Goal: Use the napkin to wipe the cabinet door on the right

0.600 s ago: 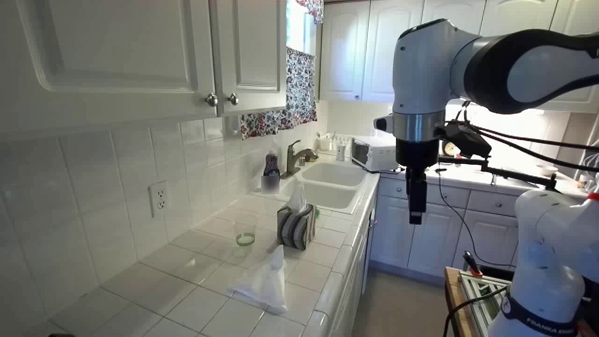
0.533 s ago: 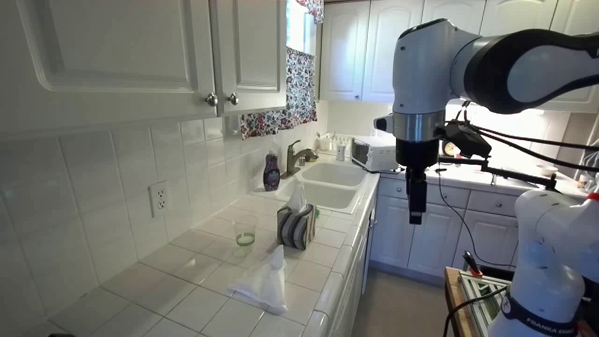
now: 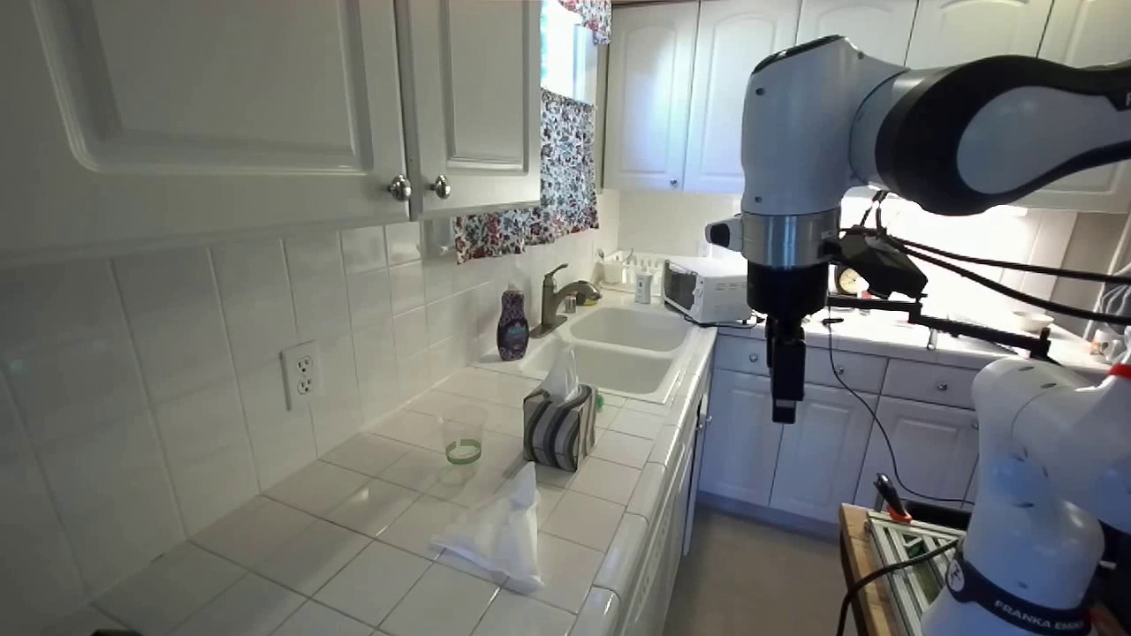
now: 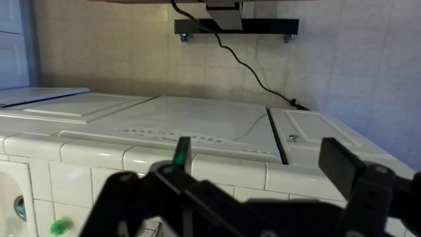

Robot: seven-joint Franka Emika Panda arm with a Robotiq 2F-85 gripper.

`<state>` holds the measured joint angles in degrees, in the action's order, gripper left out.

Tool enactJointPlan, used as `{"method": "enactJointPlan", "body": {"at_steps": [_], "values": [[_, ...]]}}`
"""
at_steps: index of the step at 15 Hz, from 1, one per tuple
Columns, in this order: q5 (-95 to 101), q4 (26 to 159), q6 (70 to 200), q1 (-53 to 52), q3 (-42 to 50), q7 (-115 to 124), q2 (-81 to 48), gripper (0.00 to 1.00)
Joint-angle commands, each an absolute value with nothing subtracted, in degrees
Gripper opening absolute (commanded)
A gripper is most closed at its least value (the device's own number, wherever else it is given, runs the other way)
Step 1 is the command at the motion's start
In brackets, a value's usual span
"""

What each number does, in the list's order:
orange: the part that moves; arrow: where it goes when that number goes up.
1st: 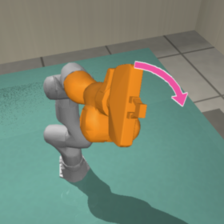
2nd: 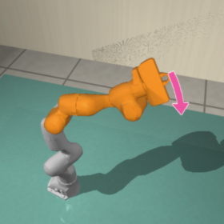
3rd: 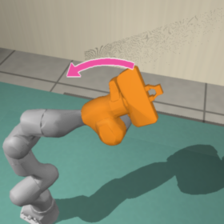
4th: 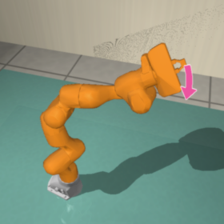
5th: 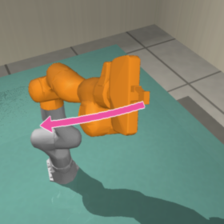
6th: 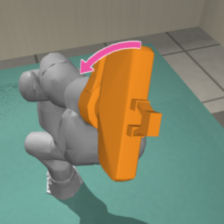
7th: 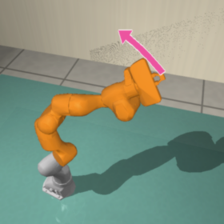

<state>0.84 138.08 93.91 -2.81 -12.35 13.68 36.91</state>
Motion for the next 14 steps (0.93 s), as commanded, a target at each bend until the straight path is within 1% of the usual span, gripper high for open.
{"method": "enactJointPlan", "body": {"at_steps": [1, 3, 7, 14], "values": [[2.00, 135.13, 95.48, -0.02, -12.42, 21.13, 31.17, 1.00], [2.01, 133.77, 98.38, 1.42, -11.83, 24.37, 27.30, 1.00], [2.80, 131.58, 109.29, 2.17, -11.42, 25.99, 19.56, 1.00], [6.98, 129.05, 126.42, 0.68, -9.78, 20.97, 8.41, 1.00]]}}
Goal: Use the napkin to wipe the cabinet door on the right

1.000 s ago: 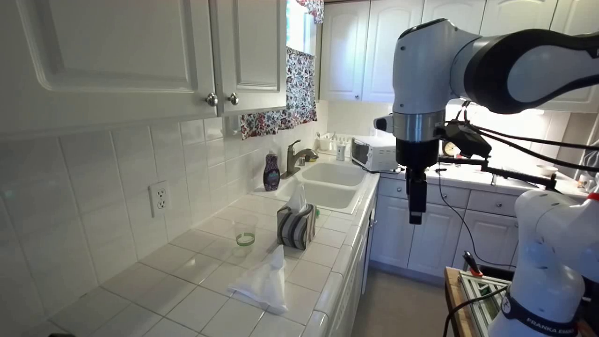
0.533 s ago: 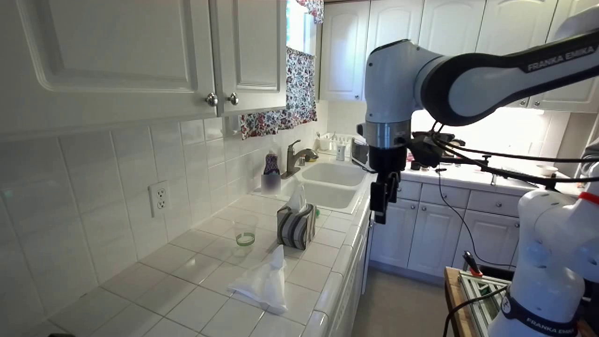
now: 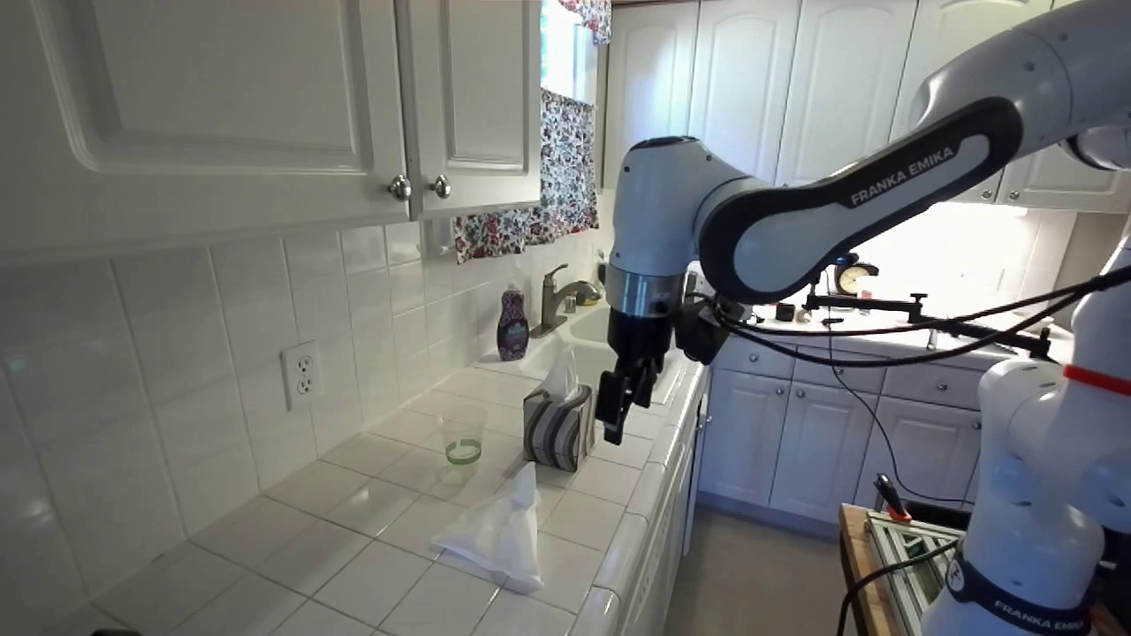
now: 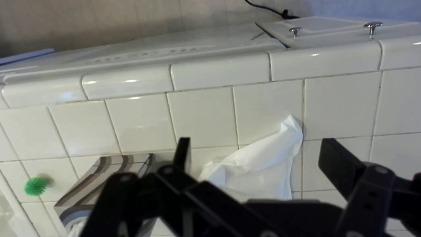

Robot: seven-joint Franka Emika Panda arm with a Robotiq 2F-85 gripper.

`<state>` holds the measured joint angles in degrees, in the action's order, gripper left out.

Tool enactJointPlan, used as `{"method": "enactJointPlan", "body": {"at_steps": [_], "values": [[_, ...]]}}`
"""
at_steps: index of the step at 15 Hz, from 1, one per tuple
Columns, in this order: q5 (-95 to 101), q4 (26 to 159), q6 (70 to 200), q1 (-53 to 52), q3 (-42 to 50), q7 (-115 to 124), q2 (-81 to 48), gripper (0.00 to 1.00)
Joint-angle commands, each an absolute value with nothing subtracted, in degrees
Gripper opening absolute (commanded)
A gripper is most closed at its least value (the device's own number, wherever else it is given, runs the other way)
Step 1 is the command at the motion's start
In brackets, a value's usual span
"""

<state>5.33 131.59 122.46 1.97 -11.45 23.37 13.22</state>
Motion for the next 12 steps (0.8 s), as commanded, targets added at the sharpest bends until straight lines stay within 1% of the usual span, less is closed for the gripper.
{"method": "enactJointPlan", "body": {"at_steps": [1, 5, 7, 12], "values": [[6.11, 131.20, 124.27, 0.28, -9.81, 23.12, 11.77, 1.00], [6.17, 131.11, 124.89, -0.03, -9.45, 23.09, 10.93, 1.00], [7.59, 129.41, 125.38, 0.60, -9.25, 24.26, 7.83, 1.00], [9.15, 127.56, 133.78, 0.69, -6.61, 21.06, 1.79, 1.00]]}}
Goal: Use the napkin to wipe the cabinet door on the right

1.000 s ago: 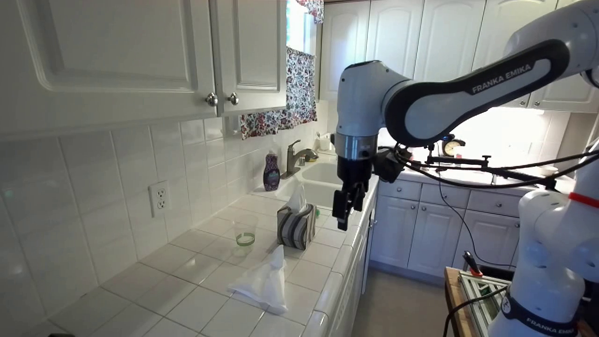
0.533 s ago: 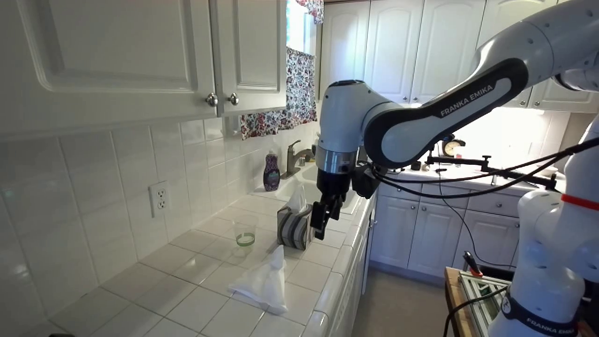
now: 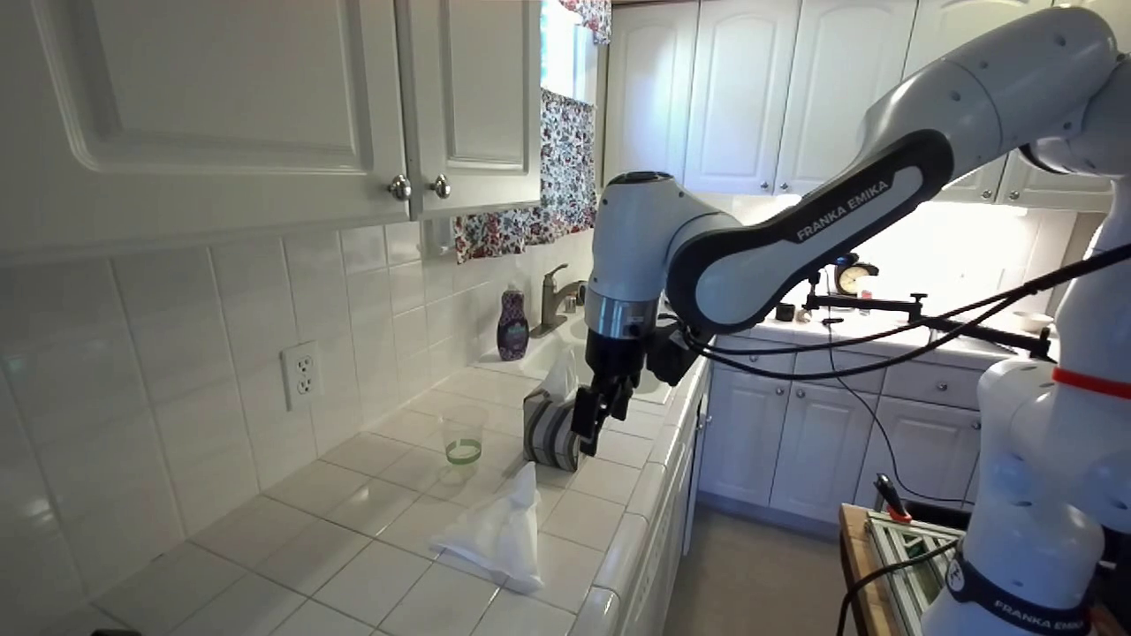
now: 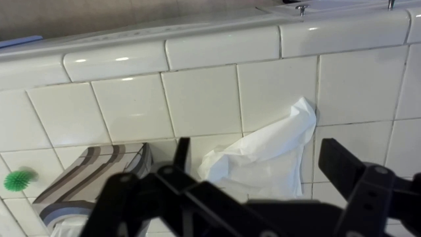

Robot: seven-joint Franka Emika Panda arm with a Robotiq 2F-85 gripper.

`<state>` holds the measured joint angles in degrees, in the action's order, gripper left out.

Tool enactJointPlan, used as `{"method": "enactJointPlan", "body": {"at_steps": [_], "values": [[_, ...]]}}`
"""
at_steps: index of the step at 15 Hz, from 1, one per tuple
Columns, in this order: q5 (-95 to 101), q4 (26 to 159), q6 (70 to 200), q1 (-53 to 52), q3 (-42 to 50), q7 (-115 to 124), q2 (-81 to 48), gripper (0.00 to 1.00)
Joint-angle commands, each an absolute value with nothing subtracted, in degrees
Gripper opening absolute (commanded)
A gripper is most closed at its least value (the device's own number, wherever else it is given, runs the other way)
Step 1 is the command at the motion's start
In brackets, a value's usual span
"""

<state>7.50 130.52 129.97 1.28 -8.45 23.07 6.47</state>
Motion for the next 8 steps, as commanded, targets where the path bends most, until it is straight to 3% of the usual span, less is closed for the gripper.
{"method": "enactJointPlan", "body": {"at_steps": [1, 8], "values": [[9.36, 127.18, 135.65, 0.54, -6.14, 20.15, 0.69, 1.00], [6.58, 125.09, 147.49, -0.20, -4.21, 7.11, -8.51, 1.00]]}}
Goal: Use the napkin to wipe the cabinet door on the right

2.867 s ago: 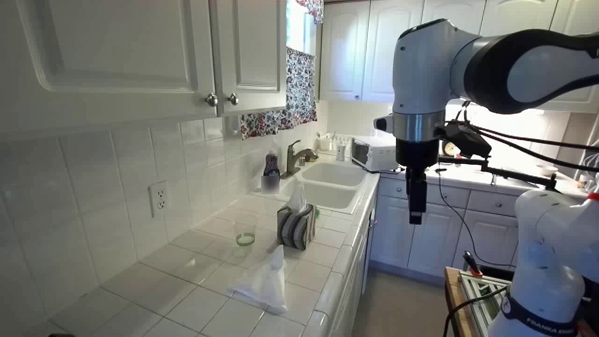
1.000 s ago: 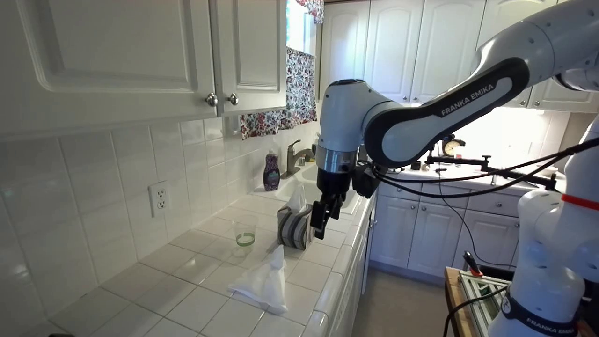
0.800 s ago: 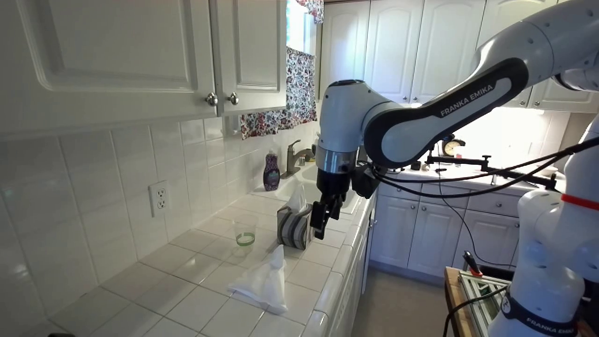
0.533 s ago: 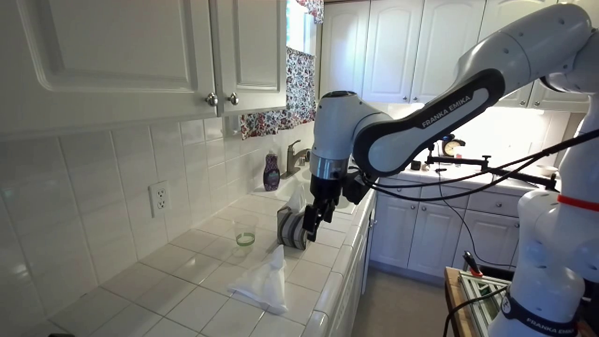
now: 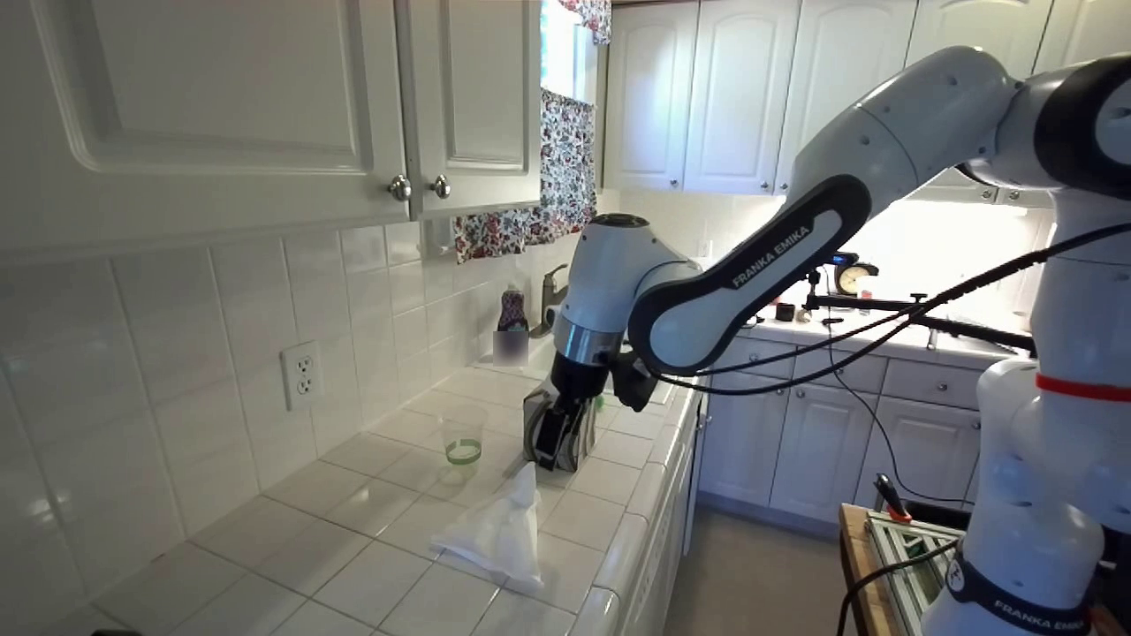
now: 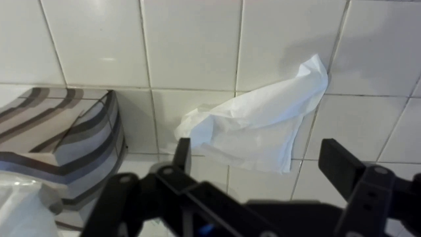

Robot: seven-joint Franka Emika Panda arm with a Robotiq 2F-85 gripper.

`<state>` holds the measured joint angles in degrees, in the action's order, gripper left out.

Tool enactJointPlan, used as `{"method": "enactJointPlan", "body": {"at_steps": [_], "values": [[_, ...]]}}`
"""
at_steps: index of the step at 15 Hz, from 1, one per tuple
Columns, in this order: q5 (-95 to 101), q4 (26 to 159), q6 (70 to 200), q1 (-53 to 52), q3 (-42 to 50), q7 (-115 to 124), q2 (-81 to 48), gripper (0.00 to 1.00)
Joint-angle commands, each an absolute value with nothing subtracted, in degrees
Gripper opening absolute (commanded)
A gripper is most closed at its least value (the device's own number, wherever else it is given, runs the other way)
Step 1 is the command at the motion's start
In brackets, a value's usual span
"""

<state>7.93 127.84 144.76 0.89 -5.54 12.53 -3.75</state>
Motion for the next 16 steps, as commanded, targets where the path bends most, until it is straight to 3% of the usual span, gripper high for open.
{"method": "enactJointPlan", "body": {"at_steps": [1, 16], "values": [[6.30, 124.59, 148.33, -0.19, -4.12, 5.66, -9.90, 1.00], [7.37, 121.14, 151.12, -0.74, -1.71, 2.99, -18.27, 1.00]]}}
